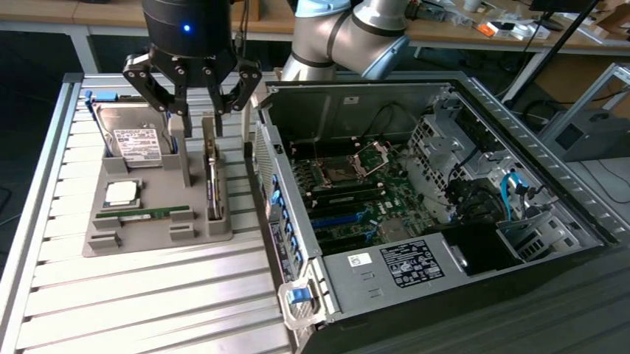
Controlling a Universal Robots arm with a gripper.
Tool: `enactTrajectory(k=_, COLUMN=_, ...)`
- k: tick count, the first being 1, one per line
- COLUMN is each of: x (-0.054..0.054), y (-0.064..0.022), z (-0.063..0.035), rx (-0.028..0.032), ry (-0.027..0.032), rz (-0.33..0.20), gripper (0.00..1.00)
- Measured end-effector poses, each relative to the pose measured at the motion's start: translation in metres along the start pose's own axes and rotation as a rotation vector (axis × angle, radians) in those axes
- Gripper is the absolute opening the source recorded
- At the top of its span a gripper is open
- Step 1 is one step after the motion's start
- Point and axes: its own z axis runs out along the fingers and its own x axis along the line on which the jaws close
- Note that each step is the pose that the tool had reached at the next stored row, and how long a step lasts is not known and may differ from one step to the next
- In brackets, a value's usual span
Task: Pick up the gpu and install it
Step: 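Pick up the gpu and move the gpu toward the slot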
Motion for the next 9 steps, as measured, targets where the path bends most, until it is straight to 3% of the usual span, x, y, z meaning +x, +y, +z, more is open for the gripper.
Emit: enactTrajectory(k=9, x=0.0002, y=-0.0003, z=0.0064, rx=0.0, ry=0.0, rz=0.0, gripper=0.42)
